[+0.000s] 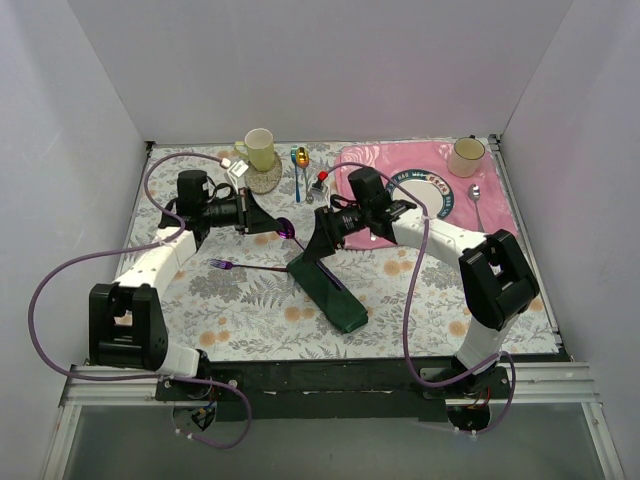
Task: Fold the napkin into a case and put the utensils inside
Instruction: Pass from the right arm to the left, then insert the spoon into the folded napkin.
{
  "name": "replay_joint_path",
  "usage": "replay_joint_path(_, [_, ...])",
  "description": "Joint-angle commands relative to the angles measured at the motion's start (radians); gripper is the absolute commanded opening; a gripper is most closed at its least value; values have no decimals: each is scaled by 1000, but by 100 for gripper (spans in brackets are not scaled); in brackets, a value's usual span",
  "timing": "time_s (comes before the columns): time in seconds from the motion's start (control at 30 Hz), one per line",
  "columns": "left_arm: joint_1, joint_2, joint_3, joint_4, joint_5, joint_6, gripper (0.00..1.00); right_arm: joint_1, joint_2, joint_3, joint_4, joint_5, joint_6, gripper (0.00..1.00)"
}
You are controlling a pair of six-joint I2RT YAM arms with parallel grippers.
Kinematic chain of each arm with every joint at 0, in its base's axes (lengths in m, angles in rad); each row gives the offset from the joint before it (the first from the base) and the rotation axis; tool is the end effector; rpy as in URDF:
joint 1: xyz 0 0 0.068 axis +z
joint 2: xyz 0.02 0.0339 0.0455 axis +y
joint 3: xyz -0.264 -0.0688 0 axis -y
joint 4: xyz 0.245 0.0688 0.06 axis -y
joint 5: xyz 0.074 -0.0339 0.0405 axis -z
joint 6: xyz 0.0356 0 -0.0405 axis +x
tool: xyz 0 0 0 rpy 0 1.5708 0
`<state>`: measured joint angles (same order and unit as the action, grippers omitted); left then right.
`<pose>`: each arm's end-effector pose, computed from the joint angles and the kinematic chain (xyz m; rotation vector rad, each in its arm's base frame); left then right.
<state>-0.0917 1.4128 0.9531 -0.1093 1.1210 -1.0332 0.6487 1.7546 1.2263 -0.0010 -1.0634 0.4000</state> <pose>0.2958 -0.0594 0.2711 -0.3244 2.3057 -1.8121 0.2911 0.2597 0.2553 -0.9850 2.0404 1.7096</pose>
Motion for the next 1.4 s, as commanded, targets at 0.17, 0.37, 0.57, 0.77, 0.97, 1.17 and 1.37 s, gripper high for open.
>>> replay_joint_path(0.17, [29,101,18,-156,-76,165,0,-104,-150,-45,-330,190,-389,85])
replay_joint_path(0.37, [40,187,30,-142,-131,177,0,-118,-280,-198,-461,230,-627,45])
replay_joint_path(0.57, [46,258,68,-156,-155,222,0,-35,-397,-339,-449,315,-831,25])
replay_joint_path(0.77, [52,301,108,-177,-170,258,0,94,-394,-430,-364,492,-926,23])
replay_joint_path(0.97, [66,316,121,-214,-176,297,0,163,-324,-456,-291,582,-931,23])
replay_joint_path(1.17, [63,340,116,-202,-158,280,0,218,-258,-468,-264,643,-937,23])
replay_joint_path(1.37, [12,350,104,-184,-162,266,0,241,-250,-496,-237,664,-952,22])
